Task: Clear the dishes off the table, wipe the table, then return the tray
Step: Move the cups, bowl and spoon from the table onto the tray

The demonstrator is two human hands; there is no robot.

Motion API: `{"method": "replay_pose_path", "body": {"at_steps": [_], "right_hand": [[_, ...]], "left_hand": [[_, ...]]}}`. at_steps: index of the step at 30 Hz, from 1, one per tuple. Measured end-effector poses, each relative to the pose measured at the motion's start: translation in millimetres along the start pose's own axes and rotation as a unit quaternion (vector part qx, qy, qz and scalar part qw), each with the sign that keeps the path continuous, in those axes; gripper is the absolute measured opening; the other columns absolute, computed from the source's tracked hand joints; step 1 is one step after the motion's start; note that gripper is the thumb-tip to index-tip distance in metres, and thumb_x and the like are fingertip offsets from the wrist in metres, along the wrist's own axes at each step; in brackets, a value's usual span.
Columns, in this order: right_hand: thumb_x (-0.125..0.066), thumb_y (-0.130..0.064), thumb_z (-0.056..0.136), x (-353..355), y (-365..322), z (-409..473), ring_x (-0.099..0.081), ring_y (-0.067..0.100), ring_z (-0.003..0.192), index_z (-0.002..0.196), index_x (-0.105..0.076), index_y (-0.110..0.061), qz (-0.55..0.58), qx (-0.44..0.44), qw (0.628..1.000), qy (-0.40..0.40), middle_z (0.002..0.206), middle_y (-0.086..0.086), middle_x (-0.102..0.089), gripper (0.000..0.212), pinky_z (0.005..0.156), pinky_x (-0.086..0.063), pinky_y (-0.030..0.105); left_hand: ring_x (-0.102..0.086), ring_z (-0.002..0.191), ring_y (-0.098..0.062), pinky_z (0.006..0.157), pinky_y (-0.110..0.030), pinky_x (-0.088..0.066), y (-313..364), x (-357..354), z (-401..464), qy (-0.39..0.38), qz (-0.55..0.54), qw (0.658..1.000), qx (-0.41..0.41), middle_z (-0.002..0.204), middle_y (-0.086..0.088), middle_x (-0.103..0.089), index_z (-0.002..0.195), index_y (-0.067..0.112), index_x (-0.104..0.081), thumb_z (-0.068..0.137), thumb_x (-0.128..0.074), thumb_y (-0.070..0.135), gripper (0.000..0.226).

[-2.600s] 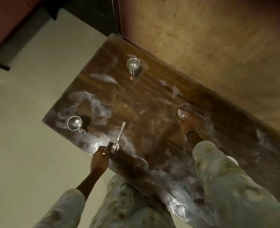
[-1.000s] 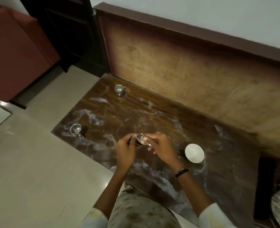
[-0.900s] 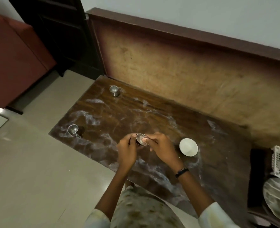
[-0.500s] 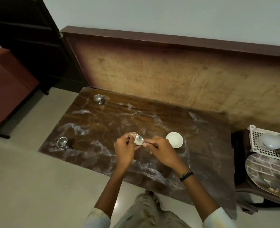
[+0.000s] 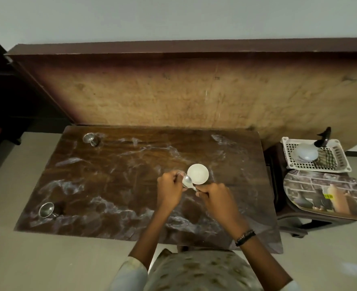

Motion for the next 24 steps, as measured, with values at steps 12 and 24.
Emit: {"method": "replay_pose_path", "body": {"at_steps": [12, 24], "right_hand": [[-0.07, -0.01, 0.085, 60, 179, -46, -0.073, 0.022, 0.09, 0.107, -0.069, 0.002, 0.507, -0.256, 0.794, -0.218, 0.099, 0.017, -0.074, 0.025, 0.074, -0.058, 0.025], [-0.054, -0.003, 0.095, 96, 416, -55, -0.063, 0.003, 0.055, 0.096, -0.064, 0.003, 0.531, -0.396, 0.749, -0.022, 0.071, 0.003, -0.07, 0.012, 0.047, -0.046, 0.011]], "left_hand": [[-0.069, 0.074, -0.023, 0.066, -0.041, -0.06, 40, -181, -24, -0.139, 0.024, 0.99, 0.026, 0.082, -0.011, -0.07, 0.087, 0.004, -0.071, 0.089, -0.056, 0.008, 0.016], [-0.061, 0.105, -0.032, 0.095, -0.047, -0.049, 47, -410, -48, -0.214, -0.005, 0.96, 0.18, 0.112, -0.019, -0.064, 0.113, 0.006, -0.059, 0.092, -0.055, 0.019, 0.025]]}}
Point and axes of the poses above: each hand's wrist, its own z-axis towards the middle knuckle, its own x-axis out of the back of the hand, y = z × x, the point moved 5 cm from there along z, towards the middle knuckle
